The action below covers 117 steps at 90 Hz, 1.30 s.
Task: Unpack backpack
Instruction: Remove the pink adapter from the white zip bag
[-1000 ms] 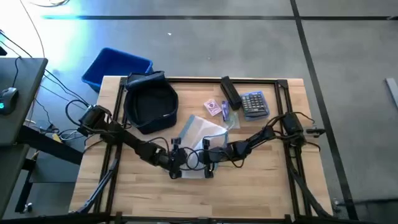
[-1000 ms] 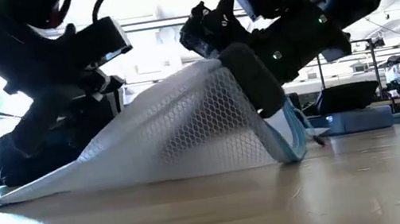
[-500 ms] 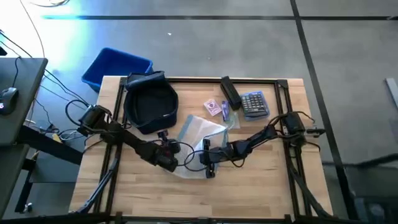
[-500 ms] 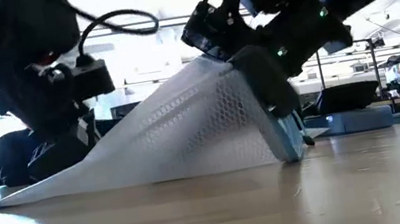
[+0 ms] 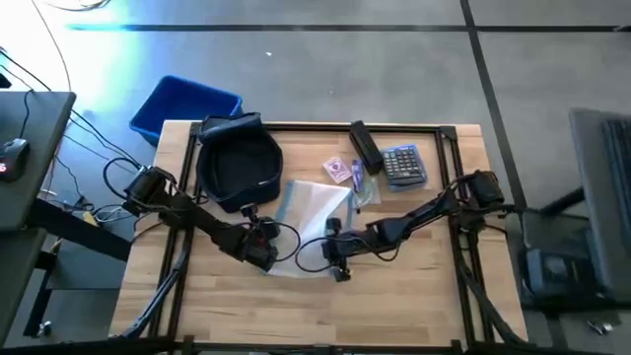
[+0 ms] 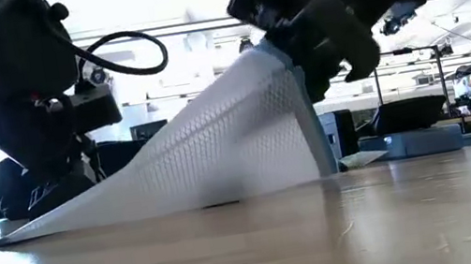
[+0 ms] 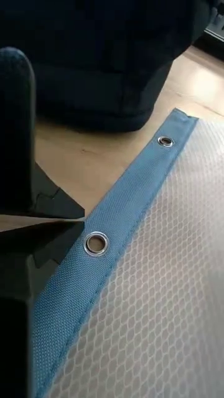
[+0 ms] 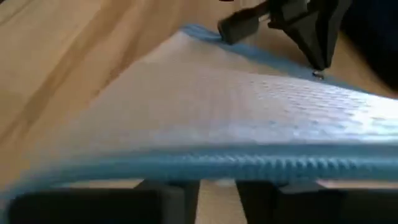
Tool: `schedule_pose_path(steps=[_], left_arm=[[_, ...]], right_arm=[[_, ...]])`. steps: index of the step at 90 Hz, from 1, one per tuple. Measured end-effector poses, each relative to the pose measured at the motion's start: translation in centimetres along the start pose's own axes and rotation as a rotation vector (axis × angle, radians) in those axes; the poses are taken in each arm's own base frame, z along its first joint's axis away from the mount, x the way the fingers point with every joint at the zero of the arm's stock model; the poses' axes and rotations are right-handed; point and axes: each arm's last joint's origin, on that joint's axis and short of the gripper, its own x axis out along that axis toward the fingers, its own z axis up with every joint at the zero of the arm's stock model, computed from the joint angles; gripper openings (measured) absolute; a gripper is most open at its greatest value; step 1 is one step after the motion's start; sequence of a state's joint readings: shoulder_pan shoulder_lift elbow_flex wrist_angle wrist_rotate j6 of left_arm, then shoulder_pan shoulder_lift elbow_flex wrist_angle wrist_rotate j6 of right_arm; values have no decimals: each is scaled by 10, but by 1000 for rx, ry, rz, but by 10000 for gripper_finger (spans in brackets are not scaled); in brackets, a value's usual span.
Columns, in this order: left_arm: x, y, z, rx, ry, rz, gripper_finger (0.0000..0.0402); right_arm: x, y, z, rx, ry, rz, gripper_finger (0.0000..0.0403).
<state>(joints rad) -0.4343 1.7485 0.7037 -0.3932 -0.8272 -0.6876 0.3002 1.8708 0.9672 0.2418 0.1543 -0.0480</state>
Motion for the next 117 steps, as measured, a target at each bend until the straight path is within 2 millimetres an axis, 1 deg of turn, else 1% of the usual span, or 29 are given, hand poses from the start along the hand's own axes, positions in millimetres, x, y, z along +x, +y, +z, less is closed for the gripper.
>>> schedule_pose_path(steps=[11,16,32,42,50,55,61,67,75,82,94,103,110,117], left_arm=[[0,0,0,3,2,3,0],[0,0,-1,5,2,3,0],[-2,-1,-2,13,-7,0,0],[-6,-5,1,38,-13,-22,0],[-9,-11,8,68,-34,-70,0],[-10,-15,14,65,-69,-98,0],[-10,-17,19,64,-106,-121,0],[-10,-19,24,57,-135,-138,0],[-10,-19,30,56,-150,-139,0],[-6,-15,37,72,-163,-103,0],[12,2,46,41,-140,8,0],[21,12,46,-17,-89,37,0],[19,14,40,-26,-57,61,0],[15,13,35,-37,-45,82,0]], right_arm=[[-11,4,7,-23,-9,11,14],[-14,5,7,-29,9,18,5],[-16,7,5,-11,42,31,11],[-10,4,-1,32,63,2,12],[-2,0,-4,65,50,-23,21],[3,-3,-1,100,-4,13,35],[6,-6,5,114,-86,59,63],[8,-7,6,93,-117,66,99],[10,-6,4,66,-106,43,156],[13,-6,3,77,-127,33,206],[22,-1,4,75,-177,30,278],[22,4,6,20,-147,10,309],[22,9,6,-15,-114,-5,320],[22,11,6,-34,-96,-2,323]])
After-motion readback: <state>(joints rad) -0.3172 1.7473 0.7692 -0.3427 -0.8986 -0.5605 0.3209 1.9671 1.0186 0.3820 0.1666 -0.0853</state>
